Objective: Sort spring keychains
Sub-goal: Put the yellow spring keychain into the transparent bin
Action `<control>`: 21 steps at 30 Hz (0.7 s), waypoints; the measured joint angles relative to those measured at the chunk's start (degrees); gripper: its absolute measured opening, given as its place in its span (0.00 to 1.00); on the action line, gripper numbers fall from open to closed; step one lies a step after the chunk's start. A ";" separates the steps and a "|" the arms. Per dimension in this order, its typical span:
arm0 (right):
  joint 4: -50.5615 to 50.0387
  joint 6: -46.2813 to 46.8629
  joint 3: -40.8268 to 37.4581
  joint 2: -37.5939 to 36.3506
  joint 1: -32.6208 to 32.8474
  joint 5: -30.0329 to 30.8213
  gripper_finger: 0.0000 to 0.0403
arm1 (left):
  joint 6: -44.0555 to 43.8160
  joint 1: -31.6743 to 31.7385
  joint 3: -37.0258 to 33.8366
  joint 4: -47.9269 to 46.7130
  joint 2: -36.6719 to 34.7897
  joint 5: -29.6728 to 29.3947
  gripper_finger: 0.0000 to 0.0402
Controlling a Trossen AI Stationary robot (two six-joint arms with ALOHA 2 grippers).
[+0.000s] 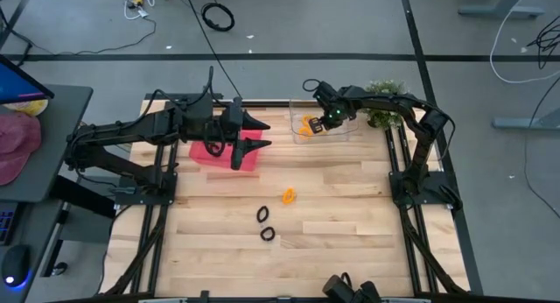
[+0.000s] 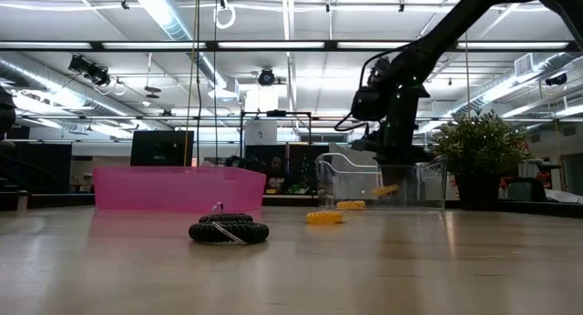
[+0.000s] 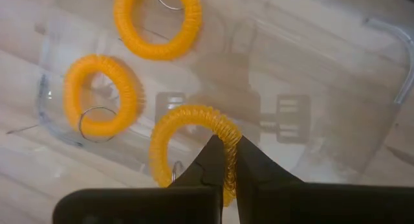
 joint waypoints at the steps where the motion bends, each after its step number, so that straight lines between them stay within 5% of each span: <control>1: 0.17 -0.03 -0.27 0.00 -0.08 0.00 0.02 | -0.04 0.00 0.00 0.00 0.00 0.00 0.53; 21: 0.73 -0.66 -0.38 4.15 -0.30 -1.64 0.02 | -1.21 0.00 0.00 -0.02 0.00 -0.01 0.53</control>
